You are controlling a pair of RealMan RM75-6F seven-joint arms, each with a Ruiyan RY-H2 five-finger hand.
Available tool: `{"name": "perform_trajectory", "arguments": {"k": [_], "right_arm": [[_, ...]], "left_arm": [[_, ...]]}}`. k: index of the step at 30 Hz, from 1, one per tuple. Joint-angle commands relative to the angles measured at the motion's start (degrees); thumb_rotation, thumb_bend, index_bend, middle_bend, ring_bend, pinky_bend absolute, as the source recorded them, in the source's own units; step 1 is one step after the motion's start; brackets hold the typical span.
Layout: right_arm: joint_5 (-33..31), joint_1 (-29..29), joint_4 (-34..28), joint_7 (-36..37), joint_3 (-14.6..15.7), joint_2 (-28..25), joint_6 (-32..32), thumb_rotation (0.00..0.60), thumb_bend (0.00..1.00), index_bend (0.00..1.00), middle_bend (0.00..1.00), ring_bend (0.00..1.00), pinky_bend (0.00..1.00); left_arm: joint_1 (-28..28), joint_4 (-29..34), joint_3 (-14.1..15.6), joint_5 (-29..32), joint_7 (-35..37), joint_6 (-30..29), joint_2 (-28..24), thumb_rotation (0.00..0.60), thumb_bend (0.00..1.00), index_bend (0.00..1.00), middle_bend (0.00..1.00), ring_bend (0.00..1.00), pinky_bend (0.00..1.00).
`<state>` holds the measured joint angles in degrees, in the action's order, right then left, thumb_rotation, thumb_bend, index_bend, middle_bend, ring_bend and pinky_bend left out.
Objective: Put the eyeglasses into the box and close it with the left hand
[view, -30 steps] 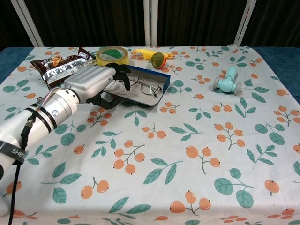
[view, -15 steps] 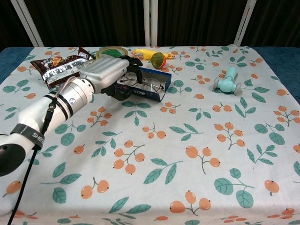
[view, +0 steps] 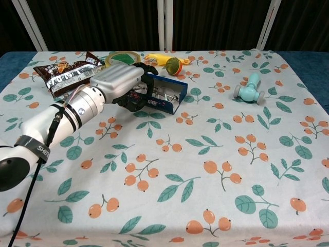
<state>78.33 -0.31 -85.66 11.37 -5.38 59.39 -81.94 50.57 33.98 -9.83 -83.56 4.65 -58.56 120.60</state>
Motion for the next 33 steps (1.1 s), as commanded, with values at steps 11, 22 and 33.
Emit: {"name": "perform_trajectory", "arguments": {"k": [11,22,33], "right_arm": [[1.1,0.1,-0.1,-0.2,0.4,0.4,-0.1,0.600,0.32,0.00,0.00,0.00,0.00],[2.1,0.6,-0.9,-2.0,1.0,1.0,0.3,0.600,0.33,0.00,0.00,0.00,0.00],[2.5,1.1,-2.8,-4.2,1.2,0.8,0.5,0.600,0.32,0.00,0.00,0.00,0.00]], "left_arm": [[-9.6,18.2,5.1,-3.1,-7.5,-12.0,-13.6,0.600,0.48,0.69,0.16,0.07,0.19],[-19.0,38.0,11.6,-4.4,-15.4,-16.7,-28.3,0.600,0.48,0.71,0.18,0.07,0.19],[-17.3,37.9,9.9,-4.5,-17.0,-12.3,-27.7,0.600,0.48,0.72,0.18,0.07,0.19]]}}
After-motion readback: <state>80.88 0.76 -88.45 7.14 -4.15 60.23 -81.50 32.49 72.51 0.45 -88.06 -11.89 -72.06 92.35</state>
